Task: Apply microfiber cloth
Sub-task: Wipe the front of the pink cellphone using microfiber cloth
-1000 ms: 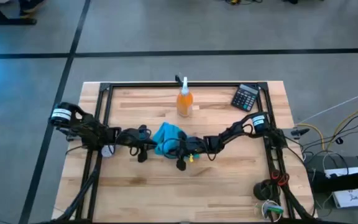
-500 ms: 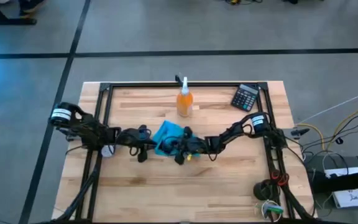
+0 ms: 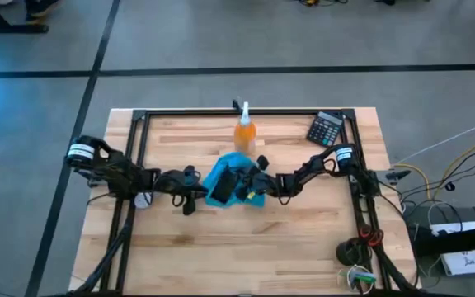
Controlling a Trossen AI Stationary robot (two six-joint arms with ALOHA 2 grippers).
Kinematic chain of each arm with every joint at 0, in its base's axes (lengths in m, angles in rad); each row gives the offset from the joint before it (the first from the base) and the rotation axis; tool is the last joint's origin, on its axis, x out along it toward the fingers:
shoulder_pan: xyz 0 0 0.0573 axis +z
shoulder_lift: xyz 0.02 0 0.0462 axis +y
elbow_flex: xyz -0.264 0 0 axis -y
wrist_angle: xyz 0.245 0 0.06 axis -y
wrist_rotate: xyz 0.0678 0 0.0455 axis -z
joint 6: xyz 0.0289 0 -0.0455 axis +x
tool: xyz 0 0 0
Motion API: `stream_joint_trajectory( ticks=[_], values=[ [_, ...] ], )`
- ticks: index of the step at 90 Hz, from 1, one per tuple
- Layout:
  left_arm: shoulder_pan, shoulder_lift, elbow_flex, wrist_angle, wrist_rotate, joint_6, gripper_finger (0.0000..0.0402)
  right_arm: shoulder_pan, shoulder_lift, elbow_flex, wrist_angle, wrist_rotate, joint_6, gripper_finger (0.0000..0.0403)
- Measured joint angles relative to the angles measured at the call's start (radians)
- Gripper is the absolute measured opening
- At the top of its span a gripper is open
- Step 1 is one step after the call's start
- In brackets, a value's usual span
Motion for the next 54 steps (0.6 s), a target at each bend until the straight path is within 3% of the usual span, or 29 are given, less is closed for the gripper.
stream_joint_trajectory(
  ticks=[22, 43, 54],
  values=[
    [-0.001, 0.0, 0.0, -0.006, 0.004, -0.011, 0.0059, -0.008, -0.093, -0.025, -0.146, -0.005, -0.036, 0.0],
    [-0.001, 0.0, -0.002, -0.001, 0.005, -0.012, 0.0059, -0.027, -0.27, -0.029, -0.527, -0.008, -0.06, 0.0],
    [-0.002, 0.0, -0.003, 0.004, 0.005, -0.004, 0.0059, -0.051, -0.359, -0.028, -0.664, -0.078, -0.019, 0.0018]
  ],
)
